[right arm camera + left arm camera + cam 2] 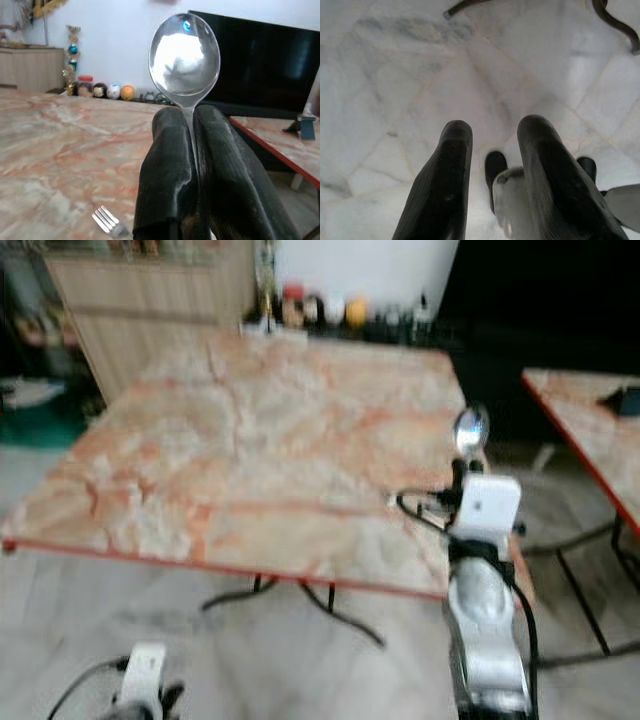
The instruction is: Setting the table
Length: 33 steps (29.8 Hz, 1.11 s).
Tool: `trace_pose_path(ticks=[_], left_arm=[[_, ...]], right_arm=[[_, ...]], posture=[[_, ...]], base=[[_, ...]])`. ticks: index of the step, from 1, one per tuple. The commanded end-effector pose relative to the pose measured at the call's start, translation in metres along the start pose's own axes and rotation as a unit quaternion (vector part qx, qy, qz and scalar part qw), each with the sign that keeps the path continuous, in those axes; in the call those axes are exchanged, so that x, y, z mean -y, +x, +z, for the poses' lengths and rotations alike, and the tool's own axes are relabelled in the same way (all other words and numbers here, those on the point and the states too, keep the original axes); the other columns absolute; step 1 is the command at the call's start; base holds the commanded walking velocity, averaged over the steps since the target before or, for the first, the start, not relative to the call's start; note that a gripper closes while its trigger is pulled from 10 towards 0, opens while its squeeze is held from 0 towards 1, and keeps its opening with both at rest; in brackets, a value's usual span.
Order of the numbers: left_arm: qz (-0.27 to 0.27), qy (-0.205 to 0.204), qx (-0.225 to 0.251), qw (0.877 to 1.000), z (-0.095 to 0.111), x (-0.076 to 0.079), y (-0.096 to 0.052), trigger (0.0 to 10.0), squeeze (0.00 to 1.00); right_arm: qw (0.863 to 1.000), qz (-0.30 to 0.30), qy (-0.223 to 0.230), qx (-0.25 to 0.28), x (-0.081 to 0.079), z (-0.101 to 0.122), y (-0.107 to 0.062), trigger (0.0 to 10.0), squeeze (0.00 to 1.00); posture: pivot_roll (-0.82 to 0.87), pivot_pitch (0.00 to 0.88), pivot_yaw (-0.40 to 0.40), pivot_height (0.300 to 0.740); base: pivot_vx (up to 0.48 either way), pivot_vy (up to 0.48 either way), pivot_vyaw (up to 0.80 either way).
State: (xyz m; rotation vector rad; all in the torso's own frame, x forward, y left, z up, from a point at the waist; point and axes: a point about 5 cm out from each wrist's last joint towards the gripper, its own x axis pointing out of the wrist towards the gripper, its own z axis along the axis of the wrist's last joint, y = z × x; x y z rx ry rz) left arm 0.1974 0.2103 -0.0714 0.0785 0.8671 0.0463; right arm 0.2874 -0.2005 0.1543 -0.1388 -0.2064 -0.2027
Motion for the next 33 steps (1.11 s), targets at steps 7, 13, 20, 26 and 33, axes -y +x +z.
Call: trace_pose_path(ticks=[7, 13, 20, 26, 33], left_arm=[[0.0, 0.005, -0.005, 1.0, -0.001, -0.002, 0.0, 10.0, 0.0], [-0.001, 0.007, -0.005, 1.0, 0.0, -0.001, 0.0, 10.0, 0.0], [-0.004, 0.016, -0.009, 1.0, -0.001, -0.001, 0.0, 10.0, 0.0], [-0.004, 0.017, -0.008, 1.0, 0.0, -0.001, 0.001, 10.0, 0.0], [-0.006, 0.024, -0.011, 1.0, 0.0, -0.001, 0.0, 10.0, 0.0]], right_arm=[[1.0, 0.008, -0.002, 0.005, -0.005, 0.003, 0.003, 10.0, 0.0], [1.0, 0.003, -0.001, 0.006, -0.004, 0.004, 0.004, 10.0, 0.0], [1.0, 0.01, -0.014, -0.007, -0.011, 0.001, 0.009, 10.0, 0.0], [1.0, 0.007, -0.014, 0.005, -0.013, 0.005, 0.01, 10.0, 0.0], [0.999, -0.006, -0.004, 0.032, -0.01, 0.015, 0.013, 10.0, 0.0]], posture=[[0.06, 0.0, -0.055, 0.74], [0.05, 0.0, -0.049, 0.74], [0.04, 0.0, -0.035, 0.74], [0.04, 0.0, -0.031, 0.74], [0.03, 0.0, -0.021, 0.74]], base=[[0.0, -0.279, 0.0], [0.0, -0.267, 0.0], [0.0, -0.258, 0.0], [0.0, -0.254, 0.0], [0.0, -0.252, 0.0]])
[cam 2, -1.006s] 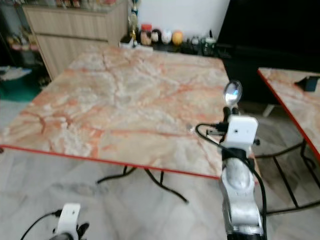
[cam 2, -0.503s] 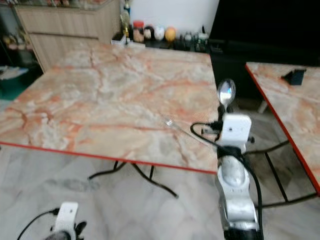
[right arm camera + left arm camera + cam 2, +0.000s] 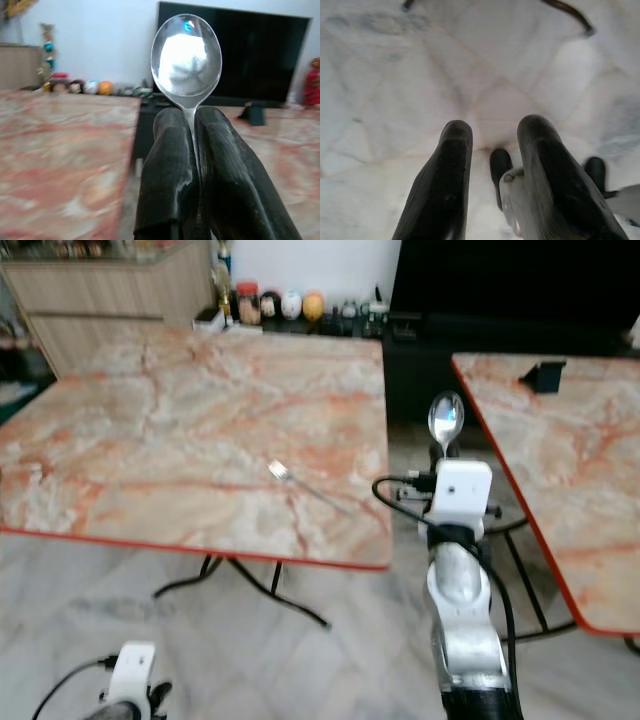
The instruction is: Setting the table
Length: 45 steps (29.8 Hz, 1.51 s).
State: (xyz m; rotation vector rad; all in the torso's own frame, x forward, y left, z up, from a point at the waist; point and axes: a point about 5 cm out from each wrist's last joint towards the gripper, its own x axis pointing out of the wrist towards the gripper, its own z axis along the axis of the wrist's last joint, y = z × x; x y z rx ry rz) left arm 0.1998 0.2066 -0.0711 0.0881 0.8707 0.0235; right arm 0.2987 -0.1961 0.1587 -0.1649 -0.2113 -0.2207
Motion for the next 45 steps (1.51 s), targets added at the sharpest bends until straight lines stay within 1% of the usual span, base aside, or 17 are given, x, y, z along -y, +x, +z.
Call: trace_pose_path(ticks=[1, 3, 10, 16, 25, 45], left_arm=[[0.002, 0.015, -0.01, 1.0, -0.0025, -0.0052, -0.0007, 10.0, 0.0], [0.002, 0.016, -0.012, 1.0, -0.0034, -0.0055, -0.0009, 10.0, 0.0], [-0.001, 0.021, -0.013, 1.0, -0.0036, -0.0036, -0.0007, 10.0, 0.0], [-0.002, 0.023, -0.015, 1.0, -0.0038, -0.0027, -0.0006, 10.0, 0.0], [-0.001, 0.02, -0.018, 1.0, -0.0063, -0.0023, -0.0011, 10.0, 0.0], [-0.006, 0.022, -0.019, 1.0, -0.0091, 0.0013, -0.0015, 10.0, 0.0]], right_arm=[[1.0, 0.0, 0.009, 0.029, -0.0026, 0.0134, 0.0025, 10.0, 0.0], [0.999, -0.002, 0.008, 0.038, -0.0012, 0.0168, 0.0031, 10.0, 0.0], [0.999, -0.006, 0.004, 0.04, 0.0015, 0.0179, 0.0052, 10.0, 0.0], [0.999, -0.007, 0.009, 0.044, -0.001, 0.0207, 0.0072, 10.0, 0.0], [0.999, -0.007, 0.008, 0.041, -0.0004, 0.0188, 0.0066, 10.0, 0.0], [0.999, -0.004, 0.006, 0.044, -0.0003, 0.0197, 0.0076, 10.0, 0.0]], posture=[[0.02, 0.0, -0.017, 0.74], [0.02, 0.0, -0.016, 0.74], [0.02, 0.0, -0.016, 0.74], [0.02, 0.0, -0.016, 0.74], [0.04, 0.0, -0.032, 0.74], [0.04, 0.0, -0.036, 0.74]], base=[[0.0, -0.251, 0.0], [0.0, -0.247, 0.0], [0.0, -0.249, 0.0], [0.0, -0.249, 0.0], [0.0, -0.254, 0.0], [0.0, -0.286, 0.0]])
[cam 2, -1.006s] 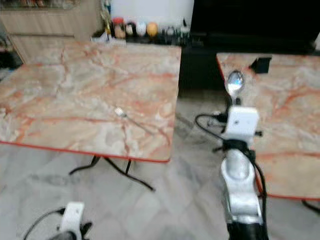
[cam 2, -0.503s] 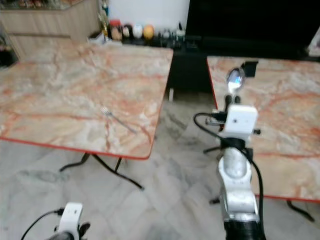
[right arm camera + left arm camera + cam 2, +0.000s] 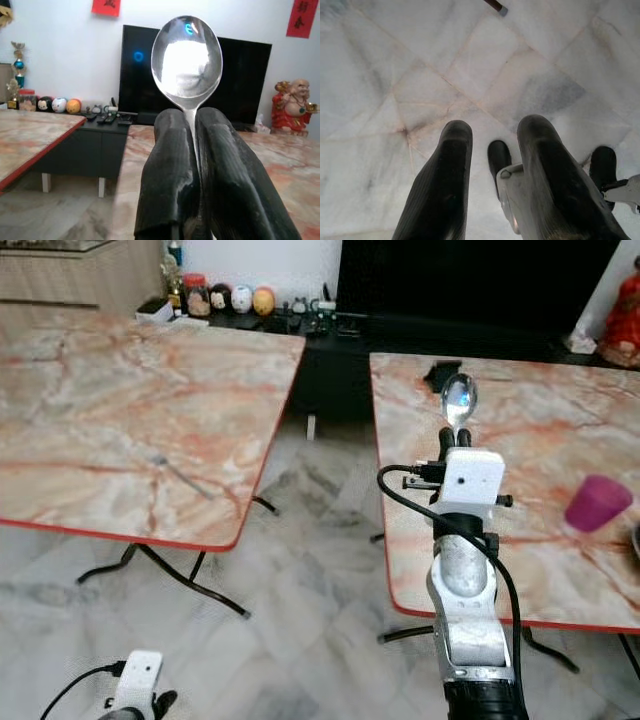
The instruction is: Setting the table
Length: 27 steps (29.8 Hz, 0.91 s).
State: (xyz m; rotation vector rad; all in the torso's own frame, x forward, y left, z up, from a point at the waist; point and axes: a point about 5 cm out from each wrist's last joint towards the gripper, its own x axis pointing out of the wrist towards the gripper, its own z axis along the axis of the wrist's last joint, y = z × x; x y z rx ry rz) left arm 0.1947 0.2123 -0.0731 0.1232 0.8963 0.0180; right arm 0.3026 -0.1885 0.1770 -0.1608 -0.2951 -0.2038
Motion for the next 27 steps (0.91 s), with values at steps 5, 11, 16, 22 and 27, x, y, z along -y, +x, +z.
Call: trace_pose_path(ticks=[5, 11, 16, 22, 27], left_arm=[[-0.011, 0.007, -0.008, 1.0, -0.0047, 0.0072, -0.0003, 10.0, 0.0], [-0.014, 0.013, -0.009, 1.0, -0.0055, 0.0072, -0.0005, 10.0, 0.0], [-0.014, 0.014, -0.009, 1.0, -0.0061, 0.0072, -0.0007, 10.0, 0.0], [-0.018, 0.017, -0.01, 1.0, -0.0074, 0.0079, -0.001, 10.0, 0.0], [-0.019, 0.018, -0.012, 1.0, -0.0086, 0.0083, -0.0013, 10.0, 0.0]], right_arm=[[1.0, -0.008, -0.002, 0.003, 0.0054, 0.0011, 0.0007, 10.0, 0.0], [1.0, -0.008, -0.002, 0.003, 0.0043, 0.0011, -0.0004, 10.0, 0.0], [1.0, -0.009, 0.0, 0.003, 0.0046, 0.0005, -0.0012, 10.0, 0.0], [1.0, -0.011, -0.003, 0.002, 0.0062, -0.0003, -0.0019, 10.0, 0.0], [1.0, -0.013, -0.004, 0.002, 0.0073, -0.0004, -0.0019, 10.0, 0.0]], posture=[[0.03, 0.0, -0.034, 0.74], [0.03, 0.0, -0.028, 0.74], [0.03, 0.0, -0.027, 0.74], [0.03, 0.0, -0.026, 0.74], [0.03, 0.0, -0.026, 0.74]], base=[[0.0, -0.296, 0.0], [0.0, -0.296, 0.0], [0.0, -0.295, 0.0], [0.0, -0.293, 0.0], [0.0, -0.294, 0.0]])
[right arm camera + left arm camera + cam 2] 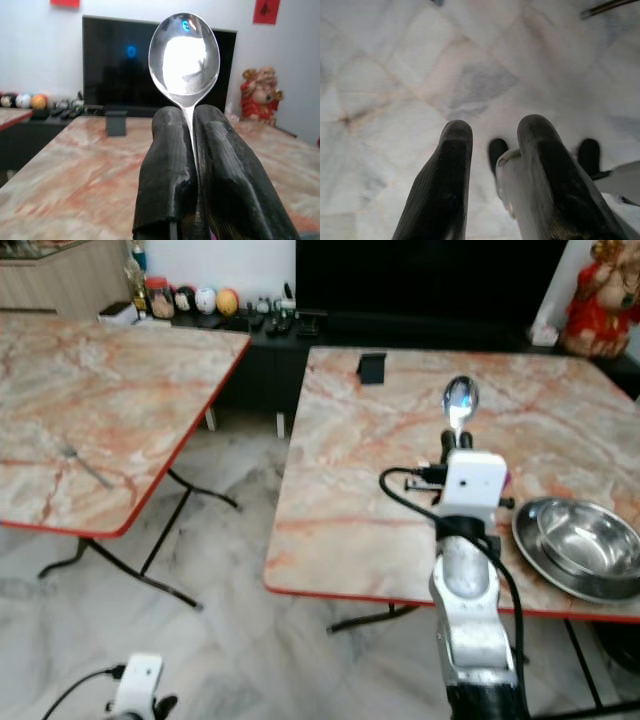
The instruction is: Setting the table
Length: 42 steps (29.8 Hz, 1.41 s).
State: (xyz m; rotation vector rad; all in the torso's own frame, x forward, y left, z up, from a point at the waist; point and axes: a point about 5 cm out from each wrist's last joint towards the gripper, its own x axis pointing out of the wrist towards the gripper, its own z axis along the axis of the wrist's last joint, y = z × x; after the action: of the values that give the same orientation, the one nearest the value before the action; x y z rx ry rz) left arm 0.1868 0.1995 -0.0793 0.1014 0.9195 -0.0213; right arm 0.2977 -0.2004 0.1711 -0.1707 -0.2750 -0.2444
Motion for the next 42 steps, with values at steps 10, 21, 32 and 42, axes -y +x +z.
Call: trace_pose_path(ticks=[10, 21, 32, 42], left_arm=[[0.001, 0.023, -0.004, 1.0, -0.002, -0.006, -0.001, 10.0, 0.0], [-0.002, 0.03, -0.021, 0.999, -0.013, -0.007, -0.004, 10.0, 0.0], [0.0, 0.03, -0.028, 0.999, -0.017, -0.007, -0.004, 10.0, 0.0], [0.011, 0.027, -0.035, 0.999, -0.019, -0.012, -0.005, 10.0, 0.0]], right_arm=[[1.0, 0.005, 0.005, 0.015, -0.005, 0.007, 0.002, 10.0, 0.0], [1.0, 0.001, 0.014, 0.025, -0.002, 0.008, 0.002, 10.0, 0.0], [0.999, 0.001, 0.018, 0.033, -0.002, 0.01, 0.003, 10.0, 0.0], [0.999, -0.002, 0.013, 0.031, 0.001, 0.01, 0.006, 10.0, 0.0]], posture=[[0.02, 0.0, -0.021, 0.74], [-0.01, 0.0, -0.008, 0.74], [-0.01, 0.0, -0.003, 0.74], [-0.01, 0.0, -0.003, 0.74]], base=[[0.0, -0.295, 0.0], [0.0, -0.297, 0.0], [0.0, -0.297, -0.29], [0.0, -0.176, 0.0]])
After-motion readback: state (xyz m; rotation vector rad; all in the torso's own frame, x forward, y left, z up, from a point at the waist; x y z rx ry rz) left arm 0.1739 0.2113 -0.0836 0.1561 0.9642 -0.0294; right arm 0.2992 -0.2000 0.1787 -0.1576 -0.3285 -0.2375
